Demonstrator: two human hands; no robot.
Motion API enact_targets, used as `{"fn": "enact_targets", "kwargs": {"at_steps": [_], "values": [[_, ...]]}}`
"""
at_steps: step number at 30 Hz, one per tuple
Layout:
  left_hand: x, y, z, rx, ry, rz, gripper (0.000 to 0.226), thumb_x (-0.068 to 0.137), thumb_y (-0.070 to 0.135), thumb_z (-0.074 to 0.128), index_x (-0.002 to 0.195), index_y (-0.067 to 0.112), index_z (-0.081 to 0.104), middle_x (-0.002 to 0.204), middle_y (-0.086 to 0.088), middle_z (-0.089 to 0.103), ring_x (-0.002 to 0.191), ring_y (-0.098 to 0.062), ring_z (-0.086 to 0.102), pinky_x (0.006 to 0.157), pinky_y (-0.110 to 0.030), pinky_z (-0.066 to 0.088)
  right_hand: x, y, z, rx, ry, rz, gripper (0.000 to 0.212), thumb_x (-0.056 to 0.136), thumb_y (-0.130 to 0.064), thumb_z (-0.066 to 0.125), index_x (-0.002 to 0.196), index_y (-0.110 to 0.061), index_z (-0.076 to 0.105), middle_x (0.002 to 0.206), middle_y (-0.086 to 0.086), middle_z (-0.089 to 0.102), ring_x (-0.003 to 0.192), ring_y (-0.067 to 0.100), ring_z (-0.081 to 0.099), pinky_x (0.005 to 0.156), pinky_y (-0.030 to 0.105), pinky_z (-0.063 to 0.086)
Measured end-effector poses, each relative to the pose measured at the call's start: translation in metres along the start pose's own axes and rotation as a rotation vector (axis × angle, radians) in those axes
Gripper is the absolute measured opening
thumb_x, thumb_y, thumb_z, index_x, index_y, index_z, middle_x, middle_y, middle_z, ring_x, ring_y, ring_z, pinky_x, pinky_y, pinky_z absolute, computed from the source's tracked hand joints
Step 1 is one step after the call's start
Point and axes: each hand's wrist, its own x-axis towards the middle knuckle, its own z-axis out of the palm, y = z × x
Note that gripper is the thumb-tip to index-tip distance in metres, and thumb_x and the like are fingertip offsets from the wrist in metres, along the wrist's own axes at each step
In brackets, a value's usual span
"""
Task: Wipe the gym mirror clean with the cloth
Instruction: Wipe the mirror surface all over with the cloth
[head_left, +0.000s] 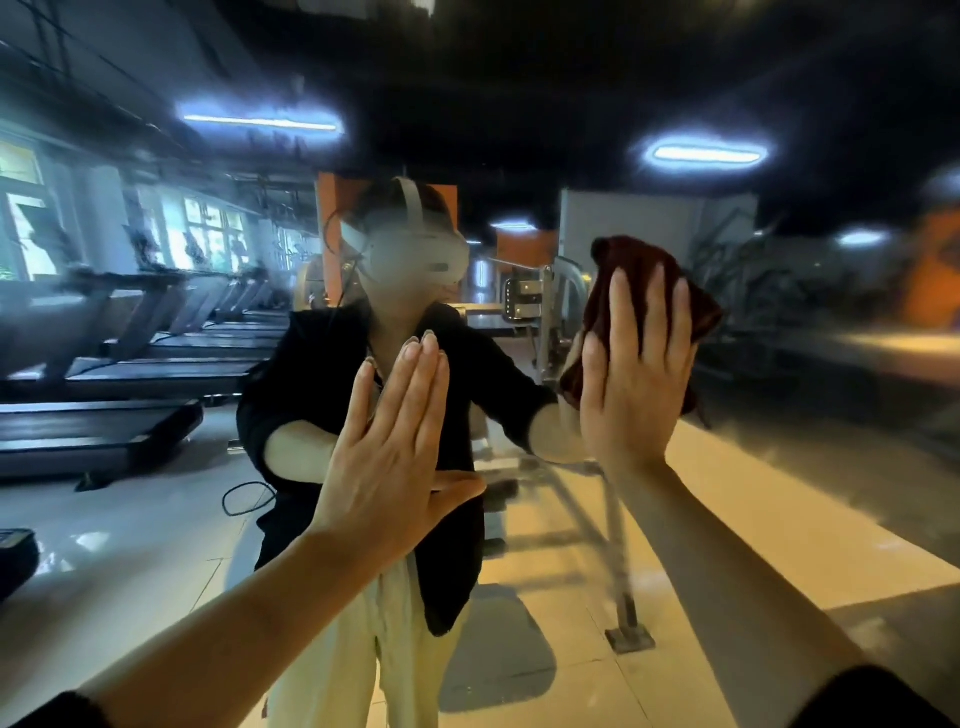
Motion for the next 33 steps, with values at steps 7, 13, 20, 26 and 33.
{"fn": "enact_targets", "kwargs": {"at_steps": [7,13,20,26,33], "values": [[0.000,0.002,0.002,0.006,0.008,0.001,0.107,0.088,0.074,0.033,0.156,-0.005,0.009,0.166,-0.021,0.000,0.154,-0.034,0.000,0.122,-0.058,0.012,-0.078,0.025,-0.008,0.002,-0.115,-0.175,0.048,0.109,-0.037,0.024,0.154,-0.020,0.028,0.160,0.015,0.028,0.154,0.031,0.010,0.118,0.060,0.023],[-0.001,0.004,0.000,0.002,0.026,-0.003,0.109,0.088,0.072,0.044,0.156,-0.005,0.006,0.165,-0.021,-0.001,0.154,-0.034,0.000,0.123,-0.056,0.006,0.007,0.050,-0.012,-0.002,0.048,0.065,0.052,0.108,-0.034,0.029,0.155,-0.015,0.033,0.161,0.017,0.029,0.151,0.036,0.018,0.122,0.054,0.017],[-0.001,0.002,0.006,-0.011,0.056,-0.007,0.109,0.091,0.072,0.045,0.156,-0.003,-0.001,0.165,-0.020,-0.006,0.154,-0.033,-0.001,0.123,-0.054,0.001,-0.187,0.043,-0.019,-0.003,-0.266,-0.074,0.050,0.111,-0.042,0.018,0.156,-0.022,0.024,0.163,0.012,0.015,0.155,0.028,-0.002,0.125,0.044,0.007],[-0.001,0.002,0.009,-0.053,0.083,0.002,0.113,0.087,0.071,0.052,0.156,-0.003,0.001,0.164,-0.019,-0.004,0.154,-0.033,-0.001,0.124,-0.054,0.001,-0.133,0.072,-0.015,-0.005,-0.090,0.002,0.050,0.109,-0.039,0.023,0.158,-0.026,0.023,0.161,0.015,0.026,0.154,0.032,0.012,0.123,0.052,0.014],[0.001,0.001,0.004,-0.067,0.086,-0.003,0.109,0.088,0.072,0.043,0.156,-0.002,0.002,0.164,-0.018,-0.005,0.153,-0.031,-0.004,0.124,-0.050,-0.003,-0.203,-0.039,0.003,0.049,-0.223,0.000,0.052,0.110,-0.041,0.024,0.159,-0.024,0.016,0.164,0.014,0.015,0.155,0.032,0.001,0.124,0.050,0.011]]}}
